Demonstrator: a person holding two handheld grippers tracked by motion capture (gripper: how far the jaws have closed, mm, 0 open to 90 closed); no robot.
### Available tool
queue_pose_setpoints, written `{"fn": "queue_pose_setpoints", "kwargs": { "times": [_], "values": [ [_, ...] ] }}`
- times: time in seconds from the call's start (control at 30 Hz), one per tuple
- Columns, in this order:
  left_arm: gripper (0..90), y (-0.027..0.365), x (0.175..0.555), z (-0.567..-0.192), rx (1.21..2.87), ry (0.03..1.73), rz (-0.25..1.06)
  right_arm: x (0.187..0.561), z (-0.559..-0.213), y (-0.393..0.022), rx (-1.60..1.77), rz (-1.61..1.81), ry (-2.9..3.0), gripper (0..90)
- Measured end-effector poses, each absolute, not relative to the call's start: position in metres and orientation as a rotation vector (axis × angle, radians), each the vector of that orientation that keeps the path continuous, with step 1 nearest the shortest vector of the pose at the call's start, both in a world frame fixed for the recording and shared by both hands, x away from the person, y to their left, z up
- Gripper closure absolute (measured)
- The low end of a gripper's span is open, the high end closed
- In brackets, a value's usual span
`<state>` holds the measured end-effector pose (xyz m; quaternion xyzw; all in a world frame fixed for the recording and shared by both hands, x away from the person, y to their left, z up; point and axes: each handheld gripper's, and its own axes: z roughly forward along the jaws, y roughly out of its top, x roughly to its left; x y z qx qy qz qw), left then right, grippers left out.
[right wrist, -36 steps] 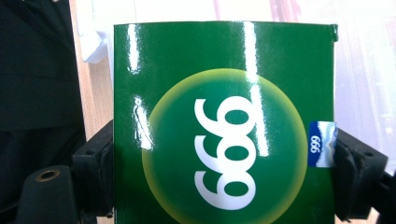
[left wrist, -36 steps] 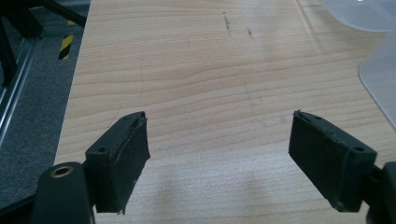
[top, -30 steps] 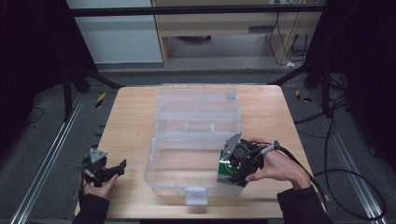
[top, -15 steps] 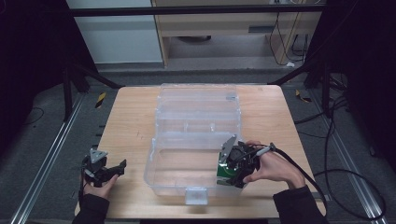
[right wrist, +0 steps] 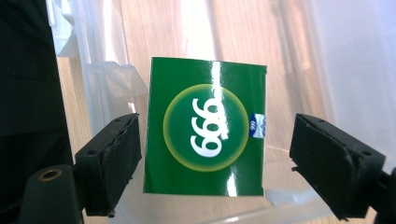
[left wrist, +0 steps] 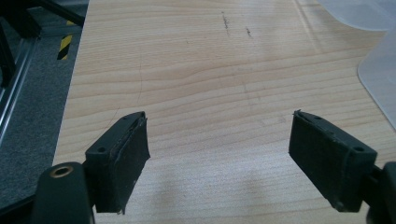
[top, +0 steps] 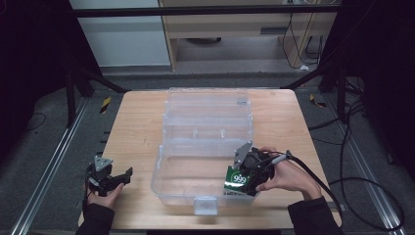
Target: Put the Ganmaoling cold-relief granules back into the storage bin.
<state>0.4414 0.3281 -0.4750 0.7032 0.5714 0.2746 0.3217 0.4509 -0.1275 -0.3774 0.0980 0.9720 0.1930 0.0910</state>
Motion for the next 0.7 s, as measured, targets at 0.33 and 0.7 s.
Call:
{"fn": "queue_pose_setpoints", "kwargs": {
  "times": [0.33,0.7],
  "values": [
    [19.2,0.328,0.441,-0.475,1.848,1.5,0.717,0.435,-0.36,-0.182,0.575,0.891,2.635,12.7],
    [21.3,0.327,0.441,-0.475,1.852,1.496,0.707,0.422,-0.382,-0.242,0.926,1.103,2.296,5.9]
  ]
}}
